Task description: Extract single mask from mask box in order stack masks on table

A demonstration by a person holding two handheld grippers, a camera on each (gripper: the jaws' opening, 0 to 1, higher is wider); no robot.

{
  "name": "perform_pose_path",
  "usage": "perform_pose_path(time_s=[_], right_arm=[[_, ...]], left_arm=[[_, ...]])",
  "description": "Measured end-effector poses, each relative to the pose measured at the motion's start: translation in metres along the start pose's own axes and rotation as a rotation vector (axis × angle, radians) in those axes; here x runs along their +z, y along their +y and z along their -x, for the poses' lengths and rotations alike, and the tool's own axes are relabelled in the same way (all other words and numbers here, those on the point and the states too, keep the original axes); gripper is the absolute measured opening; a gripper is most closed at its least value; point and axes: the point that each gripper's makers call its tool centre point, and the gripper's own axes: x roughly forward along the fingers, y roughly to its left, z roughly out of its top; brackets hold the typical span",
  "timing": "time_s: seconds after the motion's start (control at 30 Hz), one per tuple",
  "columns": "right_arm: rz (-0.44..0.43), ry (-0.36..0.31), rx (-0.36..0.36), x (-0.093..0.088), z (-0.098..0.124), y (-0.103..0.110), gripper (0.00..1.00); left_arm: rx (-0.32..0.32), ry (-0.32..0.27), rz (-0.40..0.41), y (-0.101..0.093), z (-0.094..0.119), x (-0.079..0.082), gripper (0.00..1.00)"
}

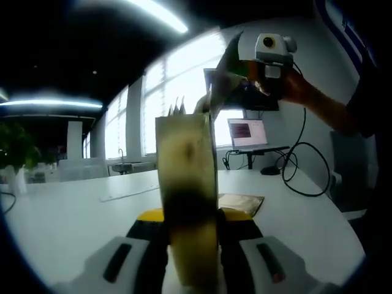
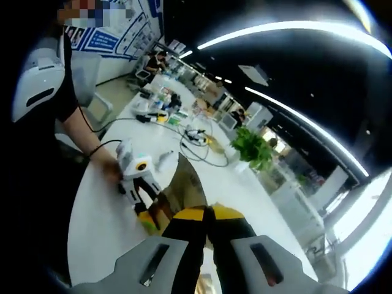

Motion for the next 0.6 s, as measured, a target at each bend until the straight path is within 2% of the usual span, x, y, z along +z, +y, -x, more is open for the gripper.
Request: perform_pose_path(time_s=[0.2, 0.37, 0.6], right_arm=[[-0.054, -0.037, -0.049, 0.0, 0.012, -0.01, 0.0], [-0.142, -0.121, -0.111, 0.007, 0.028, -0.02, 0.0], [-0.176, -0.159, -0.19, 0.006, 0.049, -0.03, 0.0]], left_arm=[[0.001, 0.0, -0.001, 0.0, 0.001, 0.0, 0.34], [0.001, 0.001, 0.002, 0.0, 0.0, 0.0, 0.34], [0.001, 0.0, 0.001, 0.001, 0.0, 0.0, 0.34]])
